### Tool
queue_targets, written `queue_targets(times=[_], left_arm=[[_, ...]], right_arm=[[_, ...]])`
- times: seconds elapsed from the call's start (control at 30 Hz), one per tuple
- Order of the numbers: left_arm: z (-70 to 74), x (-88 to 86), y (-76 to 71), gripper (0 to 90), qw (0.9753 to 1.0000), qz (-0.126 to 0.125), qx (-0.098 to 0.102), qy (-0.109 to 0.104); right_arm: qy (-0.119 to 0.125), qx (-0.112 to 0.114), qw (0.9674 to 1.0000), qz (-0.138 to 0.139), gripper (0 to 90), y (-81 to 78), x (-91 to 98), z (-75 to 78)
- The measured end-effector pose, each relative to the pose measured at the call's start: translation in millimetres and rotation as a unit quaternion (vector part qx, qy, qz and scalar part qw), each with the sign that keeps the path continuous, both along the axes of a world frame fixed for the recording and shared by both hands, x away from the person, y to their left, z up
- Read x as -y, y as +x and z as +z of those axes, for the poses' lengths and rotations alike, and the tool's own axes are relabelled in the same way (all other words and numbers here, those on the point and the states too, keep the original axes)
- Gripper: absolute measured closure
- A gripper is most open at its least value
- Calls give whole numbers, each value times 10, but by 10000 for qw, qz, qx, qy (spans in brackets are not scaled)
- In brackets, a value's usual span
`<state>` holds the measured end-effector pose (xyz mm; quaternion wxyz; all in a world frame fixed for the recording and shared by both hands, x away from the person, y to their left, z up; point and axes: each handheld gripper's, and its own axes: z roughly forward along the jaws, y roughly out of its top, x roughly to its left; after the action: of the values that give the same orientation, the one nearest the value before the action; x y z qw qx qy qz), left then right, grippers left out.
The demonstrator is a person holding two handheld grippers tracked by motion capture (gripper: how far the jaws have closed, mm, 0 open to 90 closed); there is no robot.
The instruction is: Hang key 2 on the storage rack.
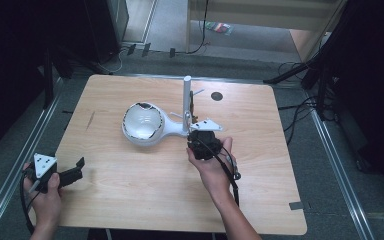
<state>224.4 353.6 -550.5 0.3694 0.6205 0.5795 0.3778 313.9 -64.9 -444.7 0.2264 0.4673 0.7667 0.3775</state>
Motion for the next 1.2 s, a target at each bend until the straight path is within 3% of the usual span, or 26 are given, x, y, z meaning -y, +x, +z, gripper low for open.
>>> queue_targets(times=[0.43, 0.7, 0.9, 0.93, 0.97, 1.1, 1.13, 1.2], left_arm=[[2, 1, 1, 44, 10000, -1, -23, -8], [1, 1, 19, 44, 9999, -16, -100, -5], [1, -4, 27, 43, 9999, -35, -124, -32], [1, -4, 30, 44, 9999, -36, -124, -33], [1, -3, 32, 44, 9999, -41, -130, -33], [1, 1, 48, 43, 9999, -44, -146, -31], [0, 2, 53, 43, 9999, -50, -152, -40], [1, 2, 61, 43, 9998, -52, -172, -29]], right_arm=[[-7, -138, 9999, 8, 814, 91, -9, -92], [112, -77, 9999, 11, 737, 83, 36, -93], [468, -40, 9987, 190, 519, 74, 101, -103], [499, -55, 9985, 228, 517, 70, 108, -108], [502, -63, 9984, 241, 500, 59, 116, -109], [312, 247, 9991, 146, 384, 26, 150, -117], [263, 314, 9991, 144, 392, 22, 167, -119], [421, 179, 9989, 102, 277, 22, 204, -119]])
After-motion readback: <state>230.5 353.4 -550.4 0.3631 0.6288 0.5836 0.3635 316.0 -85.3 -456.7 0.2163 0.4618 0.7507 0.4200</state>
